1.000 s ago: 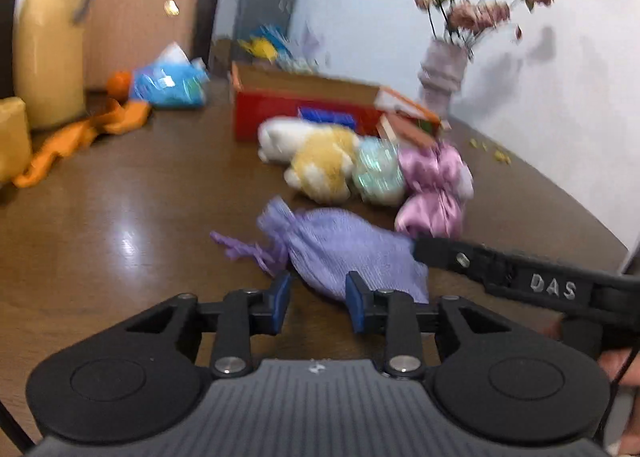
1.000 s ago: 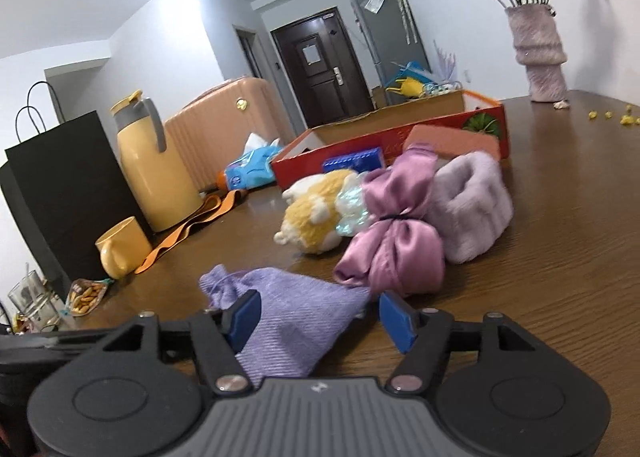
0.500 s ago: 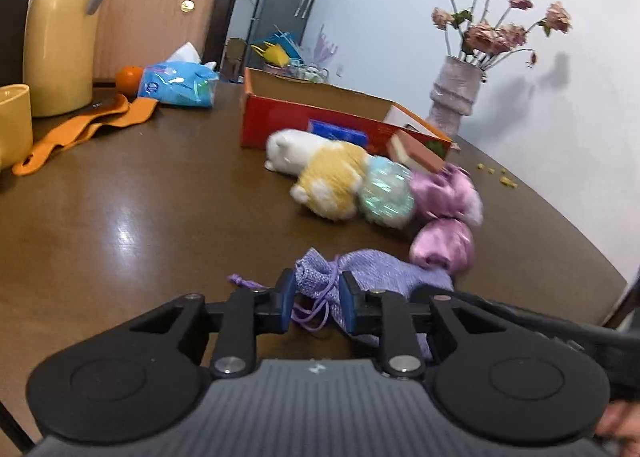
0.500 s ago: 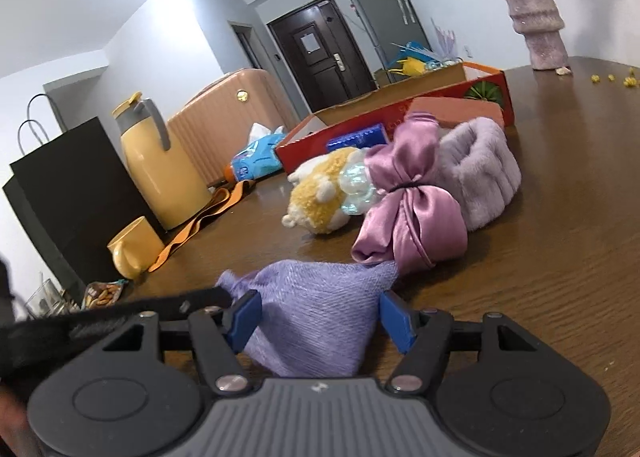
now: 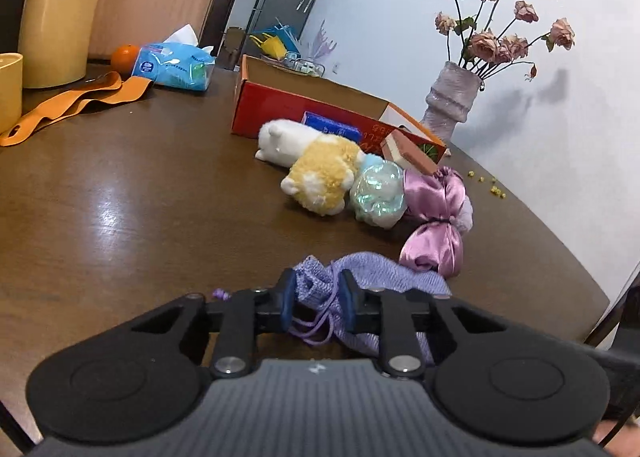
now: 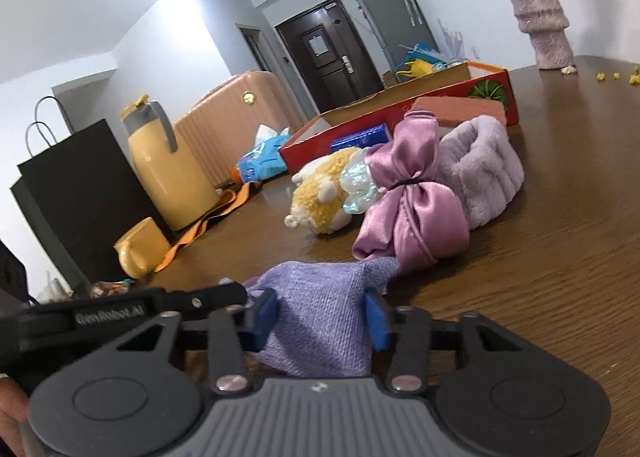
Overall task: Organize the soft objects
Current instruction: 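Close the left gripper on the sachet while the right gripper pinches its other side, then carry the sachet into the red box and open both grippers, then lift both grippers out of the box back over the table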
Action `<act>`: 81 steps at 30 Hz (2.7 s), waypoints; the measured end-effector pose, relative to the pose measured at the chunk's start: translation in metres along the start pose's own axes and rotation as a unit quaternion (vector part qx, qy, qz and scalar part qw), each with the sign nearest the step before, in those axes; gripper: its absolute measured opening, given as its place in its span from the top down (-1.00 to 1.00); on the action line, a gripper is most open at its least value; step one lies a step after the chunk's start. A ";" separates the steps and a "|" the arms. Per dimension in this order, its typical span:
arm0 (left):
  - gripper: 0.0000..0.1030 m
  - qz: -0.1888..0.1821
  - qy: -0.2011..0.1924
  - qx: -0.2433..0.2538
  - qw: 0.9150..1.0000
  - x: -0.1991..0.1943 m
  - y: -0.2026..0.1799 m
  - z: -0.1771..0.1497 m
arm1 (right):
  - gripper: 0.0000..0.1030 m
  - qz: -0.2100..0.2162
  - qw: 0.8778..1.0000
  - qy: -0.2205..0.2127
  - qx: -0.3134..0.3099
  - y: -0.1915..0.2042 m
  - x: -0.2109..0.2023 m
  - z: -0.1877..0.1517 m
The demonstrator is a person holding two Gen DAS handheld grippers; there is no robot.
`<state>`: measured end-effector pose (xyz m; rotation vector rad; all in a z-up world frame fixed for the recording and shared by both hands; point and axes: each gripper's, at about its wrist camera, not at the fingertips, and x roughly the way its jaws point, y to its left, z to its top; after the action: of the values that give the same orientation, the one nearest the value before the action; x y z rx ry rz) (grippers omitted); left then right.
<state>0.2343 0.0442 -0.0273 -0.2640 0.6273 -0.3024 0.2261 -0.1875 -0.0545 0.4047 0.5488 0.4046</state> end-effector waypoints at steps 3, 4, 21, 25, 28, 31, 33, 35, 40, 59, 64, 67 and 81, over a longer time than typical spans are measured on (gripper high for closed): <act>0.67 -0.002 -0.001 -0.011 1.000 -0.011 0.000 -0.006 | 0.43 0.007 1.000 0.000 -0.019 0.008 -0.005 0.000; 0.67 -0.002 -0.004 -0.012 1.000 -0.015 -0.001 -0.007 | 0.46 0.009 1.000 0.000 -0.022 0.010 -0.007 -0.001; 0.72 -0.052 -0.080 0.011 0.995 0.042 -0.043 0.163 | 0.51 0.041 0.994 -0.065 -0.079 -0.007 0.014 0.155; 0.72 -0.049 -0.077 0.025 0.996 0.102 -0.060 0.224 | 0.51 0.022 0.992 -0.057 -0.108 -0.024 0.057 0.232; 0.72 -0.046 -0.045 -0.001 0.998 0.167 -0.064 0.265 | 0.51 0.000 0.991 -0.037 -0.125 -0.046 0.101 0.283; 0.73 -0.032 -0.026 -0.001 0.999 0.237 -0.067 0.291 | 0.51 -0.022 0.990 0.007 -0.137 -0.075 0.160 0.320; 0.75 -0.023 -0.006 -0.004 1.000 0.285 -0.066 0.301 | 0.51 -0.036 0.990 0.039 -0.133 -0.099 0.202 0.336; 0.75 -0.029 0.020 0.002 0.999 0.327 -0.064 0.306 | 0.51 -0.059 0.987 0.067 -0.133 -0.120 0.238 0.347; 0.75 0.004 0.090 0.014 0.996 0.402 -0.057 0.297 | 0.45 -0.121 0.978 0.110 -0.133 -0.160 0.296 0.355; -0.10 0.080 0.006 0.091 0.993 0.268 -0.054 0.314 | -0.54 -0.146 0.974 0.060 -0.162 -0.115 0.205 0.386; -0.70 0.098 -0.066 0.103 0.988 0.181 -0.062 0.306 | -0.91 -0.161 0.970 0.022 -0.179 -0.084 0.138 0.383; -0.83 0.105 -0.103 0.108 0.983 0.135 -0.065 0.290 | -1.00 -0.168 0.970 -0.021 -0.174 -0.070 0.099 0.367; -0.98 0.132 -0.186 0.106 0.968 0.022 -0.073 0.222 | -1.00 -0.186 0.954 -0.118 -0.205 -0.011 0.003 0.277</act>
<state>0.3716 0.0026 0.1579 -0.0260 0.2496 -0.0571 0.3894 -0.2667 0.1546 -0.0551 0.2850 0.0949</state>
